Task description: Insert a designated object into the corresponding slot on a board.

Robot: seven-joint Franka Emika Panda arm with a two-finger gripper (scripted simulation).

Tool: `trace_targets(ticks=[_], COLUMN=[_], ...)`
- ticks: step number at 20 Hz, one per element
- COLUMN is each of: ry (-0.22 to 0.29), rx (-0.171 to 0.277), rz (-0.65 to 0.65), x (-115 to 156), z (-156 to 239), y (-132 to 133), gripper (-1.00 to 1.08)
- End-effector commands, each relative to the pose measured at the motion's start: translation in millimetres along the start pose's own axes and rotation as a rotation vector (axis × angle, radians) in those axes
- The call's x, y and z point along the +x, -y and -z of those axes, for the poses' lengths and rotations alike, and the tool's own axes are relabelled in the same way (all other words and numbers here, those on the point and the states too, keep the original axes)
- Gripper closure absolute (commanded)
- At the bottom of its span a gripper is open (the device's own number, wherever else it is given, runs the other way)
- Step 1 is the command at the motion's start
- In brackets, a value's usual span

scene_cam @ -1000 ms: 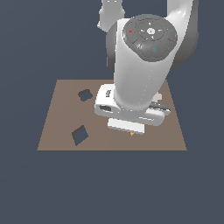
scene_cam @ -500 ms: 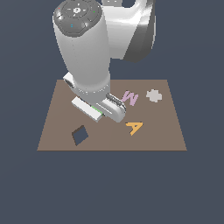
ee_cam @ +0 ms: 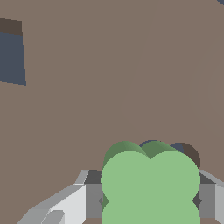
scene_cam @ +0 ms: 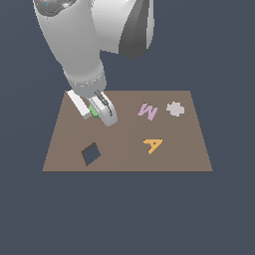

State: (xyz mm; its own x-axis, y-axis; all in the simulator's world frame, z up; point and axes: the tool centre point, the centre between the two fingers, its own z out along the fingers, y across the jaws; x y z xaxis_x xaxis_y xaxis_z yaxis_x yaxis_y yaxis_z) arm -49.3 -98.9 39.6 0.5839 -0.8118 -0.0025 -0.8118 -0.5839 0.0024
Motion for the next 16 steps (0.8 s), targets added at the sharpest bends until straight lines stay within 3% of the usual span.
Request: trace_targets(ticks=[1, 7, 16], ry=[0.000, 0.000, 0.001], rx=[0.001, 0.000, 0.000], rz=[-0.046, -0.098, -0.093], x=[-1, -3, -3], z=[0, 1, -1], y=[-11, -23, -22], gripper=[1.08, 1.08, 1.08])
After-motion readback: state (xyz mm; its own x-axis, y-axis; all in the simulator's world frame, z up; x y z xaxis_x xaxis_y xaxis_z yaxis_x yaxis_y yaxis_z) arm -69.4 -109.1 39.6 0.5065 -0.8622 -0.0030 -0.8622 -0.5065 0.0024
